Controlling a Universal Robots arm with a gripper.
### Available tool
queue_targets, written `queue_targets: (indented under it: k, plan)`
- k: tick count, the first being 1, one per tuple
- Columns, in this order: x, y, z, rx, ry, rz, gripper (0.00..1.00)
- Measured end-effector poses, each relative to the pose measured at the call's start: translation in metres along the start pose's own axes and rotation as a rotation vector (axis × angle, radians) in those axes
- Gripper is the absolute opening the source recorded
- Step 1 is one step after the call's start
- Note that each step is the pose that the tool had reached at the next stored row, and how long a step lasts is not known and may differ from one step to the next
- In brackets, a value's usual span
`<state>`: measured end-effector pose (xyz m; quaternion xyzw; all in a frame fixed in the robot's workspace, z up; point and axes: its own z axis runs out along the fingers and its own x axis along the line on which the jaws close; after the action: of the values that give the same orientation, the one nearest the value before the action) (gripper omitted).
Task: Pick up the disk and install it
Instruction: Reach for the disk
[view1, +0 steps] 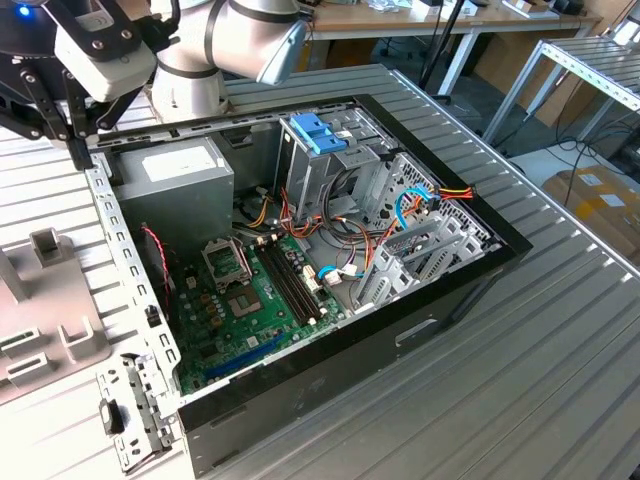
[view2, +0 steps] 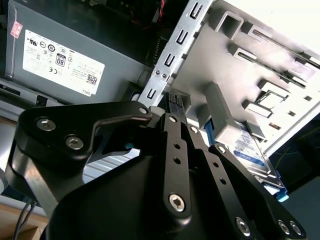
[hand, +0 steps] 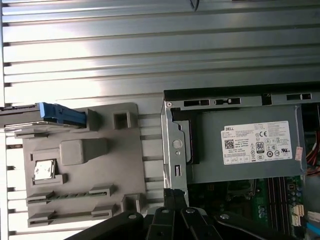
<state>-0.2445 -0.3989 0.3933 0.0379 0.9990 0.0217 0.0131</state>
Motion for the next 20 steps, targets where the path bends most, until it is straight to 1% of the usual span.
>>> queue_targets:
  k: [20]
  plan:
    - [0.0175,-0.0013,-0.0005,0.0,0.0,0.0,0.11]
